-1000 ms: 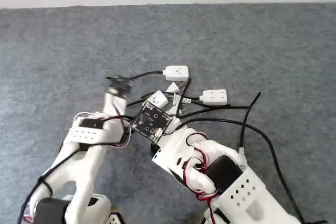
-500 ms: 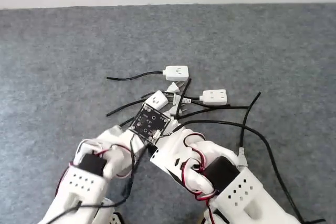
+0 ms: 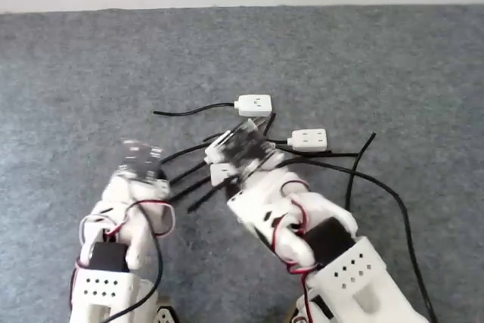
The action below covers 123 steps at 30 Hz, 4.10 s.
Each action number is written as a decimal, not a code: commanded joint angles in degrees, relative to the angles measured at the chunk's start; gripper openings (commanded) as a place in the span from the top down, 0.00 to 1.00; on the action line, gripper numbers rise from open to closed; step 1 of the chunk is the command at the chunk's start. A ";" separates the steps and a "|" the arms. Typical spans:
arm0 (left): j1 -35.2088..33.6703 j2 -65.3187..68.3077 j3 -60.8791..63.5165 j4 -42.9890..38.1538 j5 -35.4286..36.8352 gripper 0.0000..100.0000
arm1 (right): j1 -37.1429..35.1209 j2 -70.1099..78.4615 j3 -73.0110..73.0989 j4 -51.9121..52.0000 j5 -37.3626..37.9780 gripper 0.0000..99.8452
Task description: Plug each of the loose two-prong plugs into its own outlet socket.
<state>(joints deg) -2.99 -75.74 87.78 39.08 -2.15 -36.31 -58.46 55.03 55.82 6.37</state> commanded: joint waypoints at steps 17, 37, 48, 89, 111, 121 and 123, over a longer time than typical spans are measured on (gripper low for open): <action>-15.03 -22.95 8.92 9.85 7.21 0.99 | 6.20 12.35 1.76 -9.01 -4.92 0.99; -15.03 -24.26 9.01 11.34 7.12 0.99 | 5.93 14.11 1.85 -11.38 -5.98 0.99; -15.03 -24.18 9.01 11.43 6.15 0.99 | 3.65 14.11 4.22 -13.41 -6.33 0.99; -15.03 -24.18 9.01 11.69 5.63 0.99 | 5.58 14.11 8.35 -10.95 1.41 0.99; -15.03 -24.09 9.01 11.69 5.63 0.99 | 5.58 27.38 3.87 -10.95 3.60 0.99; -15.03 -24.09 9.01 11.69 5.63 0.99 | 5.67 27.12 3.96 -7.96 5.10 0.99; -15.03 -24.09 9.01 11.69 5.63 0.99 | 5.76 27.12 3.96 -7.43 6.42 0.99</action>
<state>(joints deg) -17.85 -99.47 97.27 50.24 3.82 -31.21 -33.05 58.90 45.98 10.95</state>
